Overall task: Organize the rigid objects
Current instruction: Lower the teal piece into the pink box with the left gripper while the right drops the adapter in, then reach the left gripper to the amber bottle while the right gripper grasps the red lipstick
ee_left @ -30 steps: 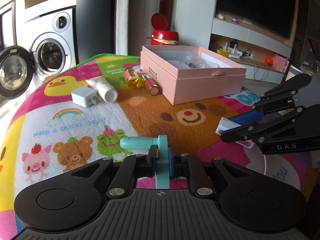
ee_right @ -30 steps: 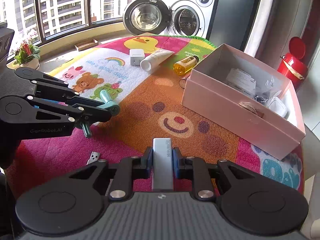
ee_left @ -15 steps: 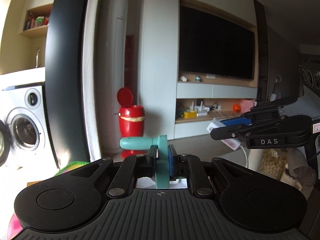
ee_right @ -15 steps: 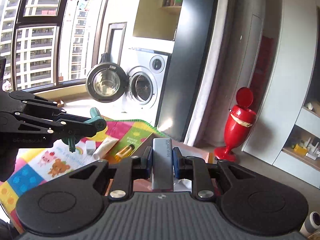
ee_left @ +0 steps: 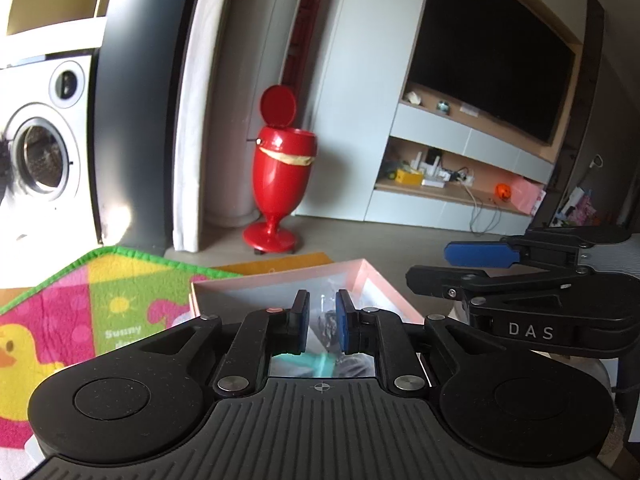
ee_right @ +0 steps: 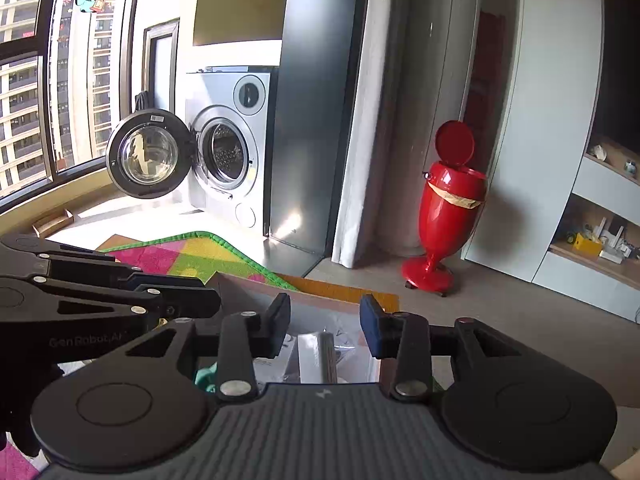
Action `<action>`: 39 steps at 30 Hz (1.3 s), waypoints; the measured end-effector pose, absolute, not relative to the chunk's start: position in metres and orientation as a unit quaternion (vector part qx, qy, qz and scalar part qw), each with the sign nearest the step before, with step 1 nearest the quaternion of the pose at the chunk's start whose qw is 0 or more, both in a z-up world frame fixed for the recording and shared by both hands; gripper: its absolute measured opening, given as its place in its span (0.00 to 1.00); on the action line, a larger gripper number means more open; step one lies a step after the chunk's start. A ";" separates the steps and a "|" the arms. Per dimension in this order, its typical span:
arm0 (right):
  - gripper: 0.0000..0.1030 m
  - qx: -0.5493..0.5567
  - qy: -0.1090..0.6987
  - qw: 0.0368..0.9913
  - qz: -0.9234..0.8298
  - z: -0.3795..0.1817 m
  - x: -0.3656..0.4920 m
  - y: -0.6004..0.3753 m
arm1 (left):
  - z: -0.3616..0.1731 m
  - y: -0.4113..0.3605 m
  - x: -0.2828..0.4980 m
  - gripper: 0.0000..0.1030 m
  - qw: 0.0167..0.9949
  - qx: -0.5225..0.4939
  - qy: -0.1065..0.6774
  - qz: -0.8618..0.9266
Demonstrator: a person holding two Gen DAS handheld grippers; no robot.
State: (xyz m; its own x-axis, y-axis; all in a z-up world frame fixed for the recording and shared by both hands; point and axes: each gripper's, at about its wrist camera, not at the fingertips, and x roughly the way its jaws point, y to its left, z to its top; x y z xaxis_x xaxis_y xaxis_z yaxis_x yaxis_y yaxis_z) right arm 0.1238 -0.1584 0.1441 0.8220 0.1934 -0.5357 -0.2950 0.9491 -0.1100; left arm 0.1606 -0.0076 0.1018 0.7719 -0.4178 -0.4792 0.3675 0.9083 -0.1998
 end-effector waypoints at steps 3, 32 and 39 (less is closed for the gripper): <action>0.43 -0.106 0.280 0.947 0.116 0.124 0.112 -0.161 | 0.089 0.019 0.155 0.16 0.940 -0.072 0.273 -0.190; 0.52 -0.085 0.381 0.877 0.281 0.130 0.087 -0.019 | 0.022 0.172 0.023 0.16 0.942 -0.197 0.271 0.007; 0.46 -0.089 0.463 0.857 0.206 0.110 0.191 0.034 | 0.017 0.168 0.016 0.16 0.947 -0.199 0.249 -0.025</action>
